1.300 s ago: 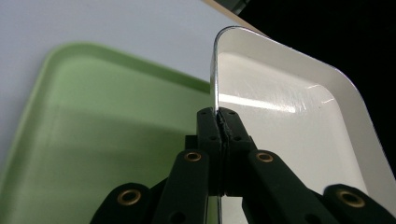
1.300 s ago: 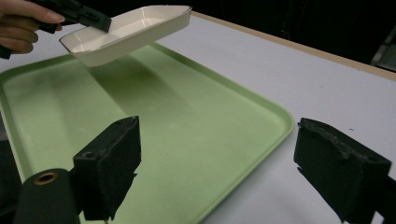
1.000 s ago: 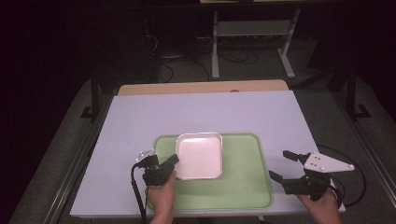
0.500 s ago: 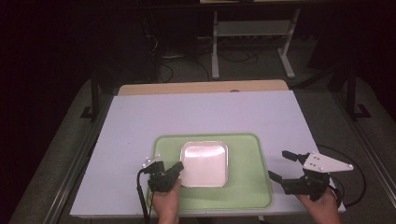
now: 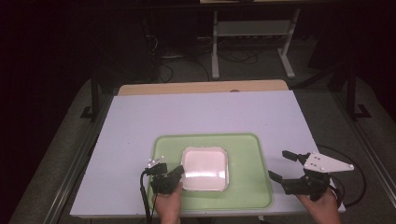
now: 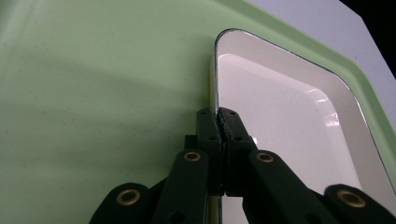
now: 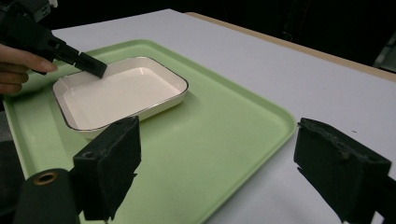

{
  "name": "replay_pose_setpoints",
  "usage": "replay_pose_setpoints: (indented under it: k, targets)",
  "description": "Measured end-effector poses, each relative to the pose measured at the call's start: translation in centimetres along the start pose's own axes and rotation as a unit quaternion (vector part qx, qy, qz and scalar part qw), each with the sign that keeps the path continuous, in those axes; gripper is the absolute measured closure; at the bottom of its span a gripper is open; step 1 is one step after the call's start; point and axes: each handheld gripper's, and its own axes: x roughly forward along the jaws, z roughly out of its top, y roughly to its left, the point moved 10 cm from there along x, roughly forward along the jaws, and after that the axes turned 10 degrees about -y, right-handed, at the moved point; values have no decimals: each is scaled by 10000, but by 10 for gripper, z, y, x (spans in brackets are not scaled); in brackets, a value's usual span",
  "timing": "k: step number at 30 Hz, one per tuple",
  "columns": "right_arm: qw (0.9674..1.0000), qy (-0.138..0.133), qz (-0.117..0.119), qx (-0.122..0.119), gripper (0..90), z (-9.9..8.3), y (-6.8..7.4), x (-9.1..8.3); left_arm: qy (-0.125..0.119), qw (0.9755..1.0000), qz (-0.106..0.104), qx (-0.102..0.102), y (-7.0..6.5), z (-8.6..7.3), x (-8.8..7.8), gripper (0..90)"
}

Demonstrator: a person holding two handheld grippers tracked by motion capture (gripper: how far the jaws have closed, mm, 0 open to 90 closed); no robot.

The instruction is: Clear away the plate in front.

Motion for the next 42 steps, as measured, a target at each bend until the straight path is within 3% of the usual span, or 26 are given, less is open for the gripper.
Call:
replay_pose_setpoints:
  k: [8, 31, 38, 42]
  targets:
    - [10000, 1, 7, -8, 140, 0, 0, 0, -16, 9999, 100, -72, 4, 0, 0, 876]
    - [10000, 19, 50, -12, 140, -1, 1, 2, -99, 9997, 98, -194, 2, -3, -2, 862]
    - [10000, 23, 54, -17, 140, -1, 1, 3, -201, 9996, 3, -174, 2, 3, -7, 795]
    - [10000, 27, 45, -28, 140, -1, 1, 3, -277, 9996, -51, -46, 2, 7, -11, 764]
